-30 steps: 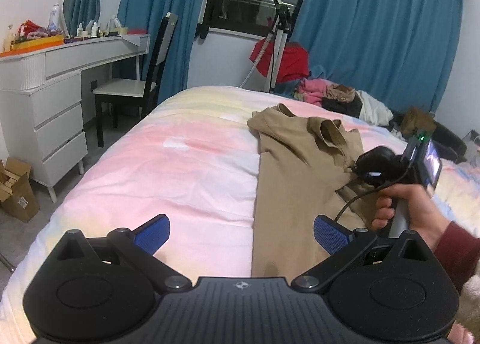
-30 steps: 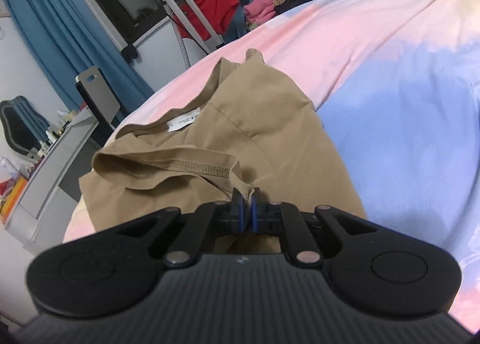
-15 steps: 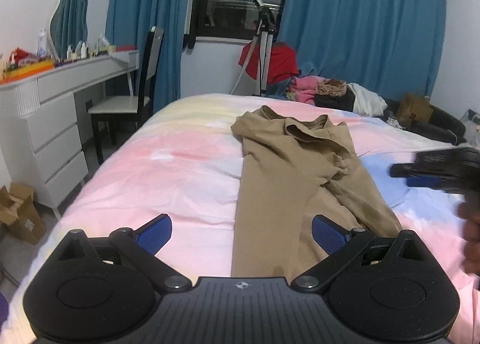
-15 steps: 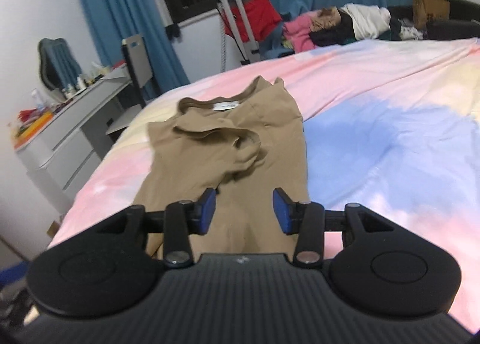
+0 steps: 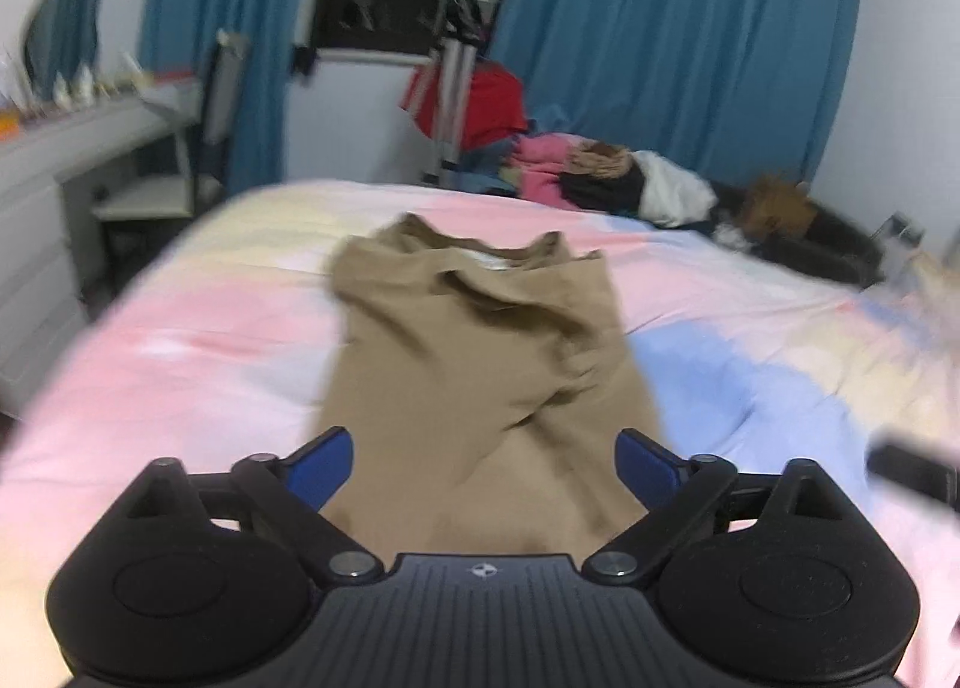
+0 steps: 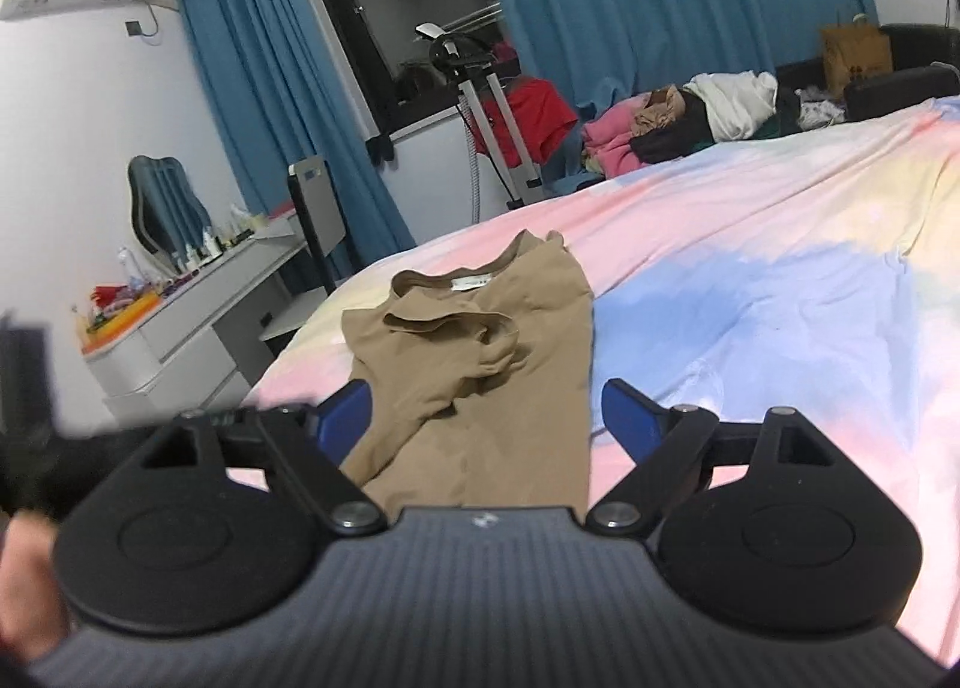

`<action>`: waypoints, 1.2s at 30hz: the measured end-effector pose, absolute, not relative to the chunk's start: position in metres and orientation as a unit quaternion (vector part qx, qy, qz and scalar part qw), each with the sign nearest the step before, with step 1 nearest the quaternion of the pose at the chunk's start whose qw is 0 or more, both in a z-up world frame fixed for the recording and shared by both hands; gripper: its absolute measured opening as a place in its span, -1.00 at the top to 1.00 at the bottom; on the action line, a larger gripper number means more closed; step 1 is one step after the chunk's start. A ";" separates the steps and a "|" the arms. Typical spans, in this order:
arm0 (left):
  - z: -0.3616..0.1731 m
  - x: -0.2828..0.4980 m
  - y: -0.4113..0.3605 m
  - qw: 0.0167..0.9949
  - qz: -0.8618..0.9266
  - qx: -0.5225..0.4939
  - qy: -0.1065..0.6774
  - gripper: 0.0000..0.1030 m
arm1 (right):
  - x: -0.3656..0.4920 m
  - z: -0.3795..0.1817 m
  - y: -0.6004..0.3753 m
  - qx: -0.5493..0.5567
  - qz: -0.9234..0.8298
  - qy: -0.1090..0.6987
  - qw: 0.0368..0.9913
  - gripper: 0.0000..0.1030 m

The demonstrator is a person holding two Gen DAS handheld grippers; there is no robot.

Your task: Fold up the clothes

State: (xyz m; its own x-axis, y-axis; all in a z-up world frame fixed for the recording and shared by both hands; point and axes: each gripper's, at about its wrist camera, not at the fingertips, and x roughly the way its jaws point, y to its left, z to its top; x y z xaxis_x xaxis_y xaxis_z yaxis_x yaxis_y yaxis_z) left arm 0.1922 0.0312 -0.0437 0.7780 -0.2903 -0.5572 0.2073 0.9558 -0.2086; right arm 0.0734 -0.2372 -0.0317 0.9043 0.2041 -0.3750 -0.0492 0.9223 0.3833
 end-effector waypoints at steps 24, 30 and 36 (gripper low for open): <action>-0.101 0.445 -0.097 0.930 -0.116 -0.007 0.347 0.92 | 0.150 -0.090 -0.278 0.256 0.023 0.286 0.923 -0.66; -0.116 0.442 -0.119 0.921 -0.105 0.037 0.373 0.67 | 0.149 -0.094 -0.272 0.241 0.028 0.287 0.927 -0.65; -0.076 0.375 -0.086 0.916 -0.147 0.021 0.372 -0.08 | 0.149 -0.093 -0.259 0.227 0.055 0.278 0.932 -0.65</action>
